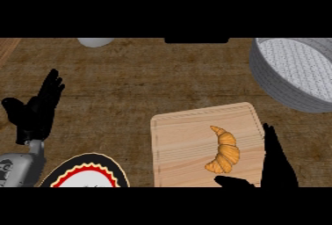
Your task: Pick the croissant from the cutting board and place it in the basket
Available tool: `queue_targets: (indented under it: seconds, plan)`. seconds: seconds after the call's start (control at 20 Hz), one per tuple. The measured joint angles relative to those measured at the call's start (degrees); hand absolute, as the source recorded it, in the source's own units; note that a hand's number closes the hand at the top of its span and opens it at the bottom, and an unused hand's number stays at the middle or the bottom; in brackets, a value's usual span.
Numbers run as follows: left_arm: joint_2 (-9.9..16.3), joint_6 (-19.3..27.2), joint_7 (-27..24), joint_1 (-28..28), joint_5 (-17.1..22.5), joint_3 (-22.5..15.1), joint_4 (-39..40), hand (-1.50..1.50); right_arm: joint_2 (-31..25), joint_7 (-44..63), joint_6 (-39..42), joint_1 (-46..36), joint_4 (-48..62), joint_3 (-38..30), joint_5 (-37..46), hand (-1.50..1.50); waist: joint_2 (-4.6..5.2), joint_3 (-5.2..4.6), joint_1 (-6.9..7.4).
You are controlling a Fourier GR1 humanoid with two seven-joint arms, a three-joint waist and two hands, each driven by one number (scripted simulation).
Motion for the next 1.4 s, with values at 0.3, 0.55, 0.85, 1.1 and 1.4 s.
queue_targets:
  seconds: [0.3,0.55,0.85,1.1,1.4]
  plan:
    - [-1.7,-1.1,1.4,0.4,-2.0,1.5,-1.8,0.00,1.1,-1.1,-3.3,2.0,1.3,2.5,2.5,-1.50,-0.02,0.00,0.01]
    - [-3.7,-1.4,1.9,0.2,-4.2,1.9,-2.1,0.00,1.7,-1.0,-5.0,-0.9,4.9,2.1,2.4,-1.50,0.00,0.01,0.07]
    - [-4.3,-3.5,2.0,0.5,-5.1,4.2,-2.4,0.00,2.0,-1.1,-6.3,-1.4,7.8,1.6,2.1,-1.50,0.01,0.01,0.05]
    - [-4.3,-4.8,2.9,0.4,-5.6,5.7,-2.6,0.00,1.8,-0.9,-7.1,-1.5,10.5,1.5,2.8,-1.50,0.01,0.02,0.07]
    - [-6.1,-4.8,4.2,0.3,-7.3,5.9,-4.0,0.00,1.4,-2.9,-7.4,-2.9,14.2,-1.8,0.4,-1.50,0.00,-0.01,0.08]
